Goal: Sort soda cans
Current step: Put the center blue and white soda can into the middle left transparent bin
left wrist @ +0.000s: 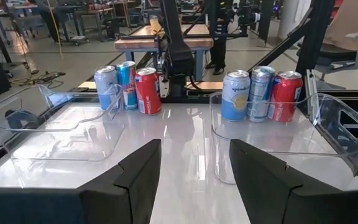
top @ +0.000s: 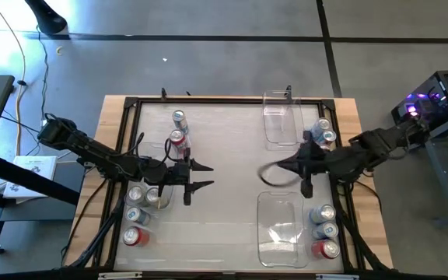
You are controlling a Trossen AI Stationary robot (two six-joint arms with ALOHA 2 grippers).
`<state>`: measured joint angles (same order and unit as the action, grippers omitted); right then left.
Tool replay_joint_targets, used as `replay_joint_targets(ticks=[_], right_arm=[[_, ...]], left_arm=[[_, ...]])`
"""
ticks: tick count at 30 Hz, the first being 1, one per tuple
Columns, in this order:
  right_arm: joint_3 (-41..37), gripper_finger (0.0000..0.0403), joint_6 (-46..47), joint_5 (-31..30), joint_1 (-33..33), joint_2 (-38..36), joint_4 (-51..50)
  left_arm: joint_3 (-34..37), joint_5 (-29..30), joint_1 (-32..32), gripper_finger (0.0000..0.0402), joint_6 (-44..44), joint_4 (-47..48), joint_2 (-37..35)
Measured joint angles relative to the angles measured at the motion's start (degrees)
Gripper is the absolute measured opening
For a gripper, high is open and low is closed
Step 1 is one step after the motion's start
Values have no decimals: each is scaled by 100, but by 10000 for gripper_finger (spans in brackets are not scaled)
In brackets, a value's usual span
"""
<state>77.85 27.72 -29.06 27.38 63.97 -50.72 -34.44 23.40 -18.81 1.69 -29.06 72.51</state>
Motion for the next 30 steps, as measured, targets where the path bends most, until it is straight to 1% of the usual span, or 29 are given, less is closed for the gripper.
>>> replay_joint_targets(ticks=[1,3,6,9,12,15,17,19,21,26,30], right_arm=[[93,10,651,42,1,88,-517],[178,31,1637,246,-1,235,-1359],[146,81,2850,878,1,364,-2220],[-83,144,3740,1787,31,413,-2638],[-387,204,4499,2564,135,417,-3029],[-775,250,5296,3237,374,411,-3378],[-1053,272,5744,3678,531,396,-3394],[-1289,289,6059,4060,676,390,-3281],[-1467,301,6328,4257,803,397,-3075],[-1768,308,7067,4248,1063,395,-2589],[-1981,308,7480,4249,1285,394,-2284]], left_arm=[[0,0,0,184,0,11,0],[0,0,0,184,14,37,0],[0,-3,0,184,14,40,0],[0,-5,2,184,15,42,0],[-2,-11,2,184,17,61,0],[-4,-11,2,184,18,137,0],[-4,-13,2,184,38,250,0],[-4,-12,2,184,95,359,2],[-4,-11,2,184,107,441,2],[-4,-11,2,184,107,563,2],[-4,-10,2,184,107,590,2]])
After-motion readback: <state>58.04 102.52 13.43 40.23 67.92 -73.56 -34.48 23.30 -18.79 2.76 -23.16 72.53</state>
